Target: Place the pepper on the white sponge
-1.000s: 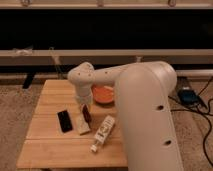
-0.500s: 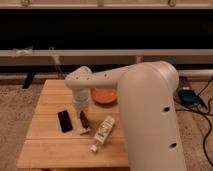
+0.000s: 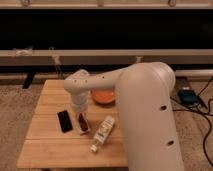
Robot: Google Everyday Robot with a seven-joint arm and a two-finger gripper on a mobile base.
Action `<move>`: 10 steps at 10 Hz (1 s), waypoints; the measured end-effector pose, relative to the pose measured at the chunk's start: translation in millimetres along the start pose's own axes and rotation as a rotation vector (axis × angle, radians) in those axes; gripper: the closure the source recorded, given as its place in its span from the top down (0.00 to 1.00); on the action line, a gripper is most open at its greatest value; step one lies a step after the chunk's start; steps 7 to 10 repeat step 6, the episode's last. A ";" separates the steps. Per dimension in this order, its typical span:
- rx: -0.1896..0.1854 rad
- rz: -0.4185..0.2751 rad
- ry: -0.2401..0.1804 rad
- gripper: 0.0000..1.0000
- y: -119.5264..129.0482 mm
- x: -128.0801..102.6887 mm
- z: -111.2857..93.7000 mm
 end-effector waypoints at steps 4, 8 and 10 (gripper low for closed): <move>-0.001 -0.013 -0.001 0.46 5.6 0.4 6.3; 0.001 -0.012 -0.006 0.67 7.6 -0.5 7.3; 0.001 -0.012 -0.006 0.67 7.6 -0.5 7.3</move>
